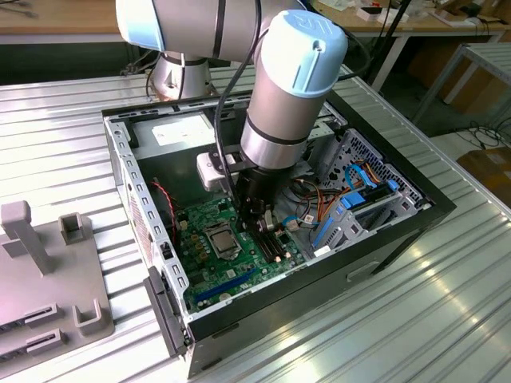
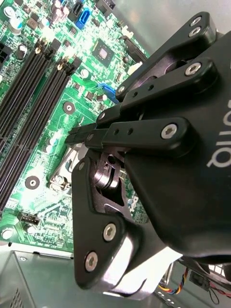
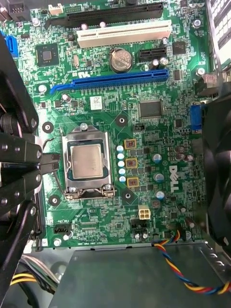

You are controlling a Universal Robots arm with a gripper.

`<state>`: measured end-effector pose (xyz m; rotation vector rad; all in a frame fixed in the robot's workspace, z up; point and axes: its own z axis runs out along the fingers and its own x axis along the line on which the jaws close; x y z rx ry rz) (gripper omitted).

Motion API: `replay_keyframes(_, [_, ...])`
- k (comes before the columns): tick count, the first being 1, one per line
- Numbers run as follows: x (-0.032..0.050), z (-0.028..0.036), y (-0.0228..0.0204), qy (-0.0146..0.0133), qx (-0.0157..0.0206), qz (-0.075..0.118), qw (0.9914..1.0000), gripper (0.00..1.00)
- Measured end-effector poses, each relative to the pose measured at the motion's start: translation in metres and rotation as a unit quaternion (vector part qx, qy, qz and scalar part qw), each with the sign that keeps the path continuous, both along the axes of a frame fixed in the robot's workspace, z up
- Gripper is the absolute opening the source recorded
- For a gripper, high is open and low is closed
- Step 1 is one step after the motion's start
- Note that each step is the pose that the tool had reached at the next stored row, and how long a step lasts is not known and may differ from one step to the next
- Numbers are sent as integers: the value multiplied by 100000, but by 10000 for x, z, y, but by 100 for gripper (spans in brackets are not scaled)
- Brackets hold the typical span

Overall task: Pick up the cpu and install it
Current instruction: 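Install the first cpu locking lever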

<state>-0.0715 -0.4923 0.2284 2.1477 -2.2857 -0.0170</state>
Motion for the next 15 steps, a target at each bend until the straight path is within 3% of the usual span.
replay_keyframes(15, [7, -73, -42, -4, 9, 1088, 99994, 11])
